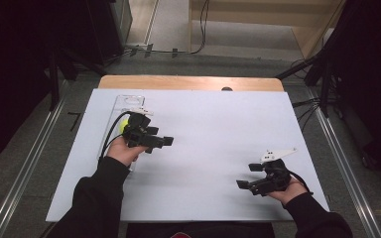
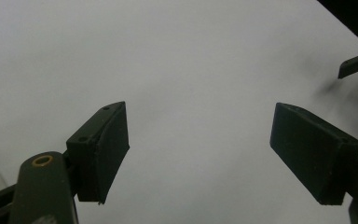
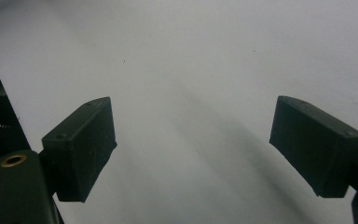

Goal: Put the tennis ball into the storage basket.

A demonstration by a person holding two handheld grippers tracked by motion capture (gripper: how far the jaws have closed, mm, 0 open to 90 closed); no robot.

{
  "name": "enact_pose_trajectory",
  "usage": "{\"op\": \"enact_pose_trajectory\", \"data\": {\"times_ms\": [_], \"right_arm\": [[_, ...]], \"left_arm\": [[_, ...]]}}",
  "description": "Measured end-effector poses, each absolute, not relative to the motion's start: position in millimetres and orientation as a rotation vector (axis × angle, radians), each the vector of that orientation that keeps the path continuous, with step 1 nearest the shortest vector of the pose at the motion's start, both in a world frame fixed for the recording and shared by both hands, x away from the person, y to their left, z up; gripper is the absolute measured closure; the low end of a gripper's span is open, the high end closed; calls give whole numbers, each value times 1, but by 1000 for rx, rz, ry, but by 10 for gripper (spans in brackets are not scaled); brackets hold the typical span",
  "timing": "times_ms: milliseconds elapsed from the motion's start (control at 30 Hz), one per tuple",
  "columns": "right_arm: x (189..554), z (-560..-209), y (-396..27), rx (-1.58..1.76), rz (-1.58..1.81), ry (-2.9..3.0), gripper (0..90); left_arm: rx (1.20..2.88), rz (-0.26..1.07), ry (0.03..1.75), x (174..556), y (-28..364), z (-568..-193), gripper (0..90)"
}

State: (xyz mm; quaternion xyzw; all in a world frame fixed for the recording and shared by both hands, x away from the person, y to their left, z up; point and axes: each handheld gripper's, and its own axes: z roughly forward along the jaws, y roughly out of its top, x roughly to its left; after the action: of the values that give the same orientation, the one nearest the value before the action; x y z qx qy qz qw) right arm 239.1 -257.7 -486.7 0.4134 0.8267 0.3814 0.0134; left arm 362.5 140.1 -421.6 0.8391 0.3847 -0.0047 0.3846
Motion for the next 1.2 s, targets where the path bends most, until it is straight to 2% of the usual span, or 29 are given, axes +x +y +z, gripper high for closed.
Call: {"op": "enact_pose_trajectory", "data": {"times_ms": [1200], "right_arm": [[239, -487, -258, 1295, 1190, 2566, 122]], "left_arm": [[2168, -9, 893, 328, 148, -439, 202]]}}
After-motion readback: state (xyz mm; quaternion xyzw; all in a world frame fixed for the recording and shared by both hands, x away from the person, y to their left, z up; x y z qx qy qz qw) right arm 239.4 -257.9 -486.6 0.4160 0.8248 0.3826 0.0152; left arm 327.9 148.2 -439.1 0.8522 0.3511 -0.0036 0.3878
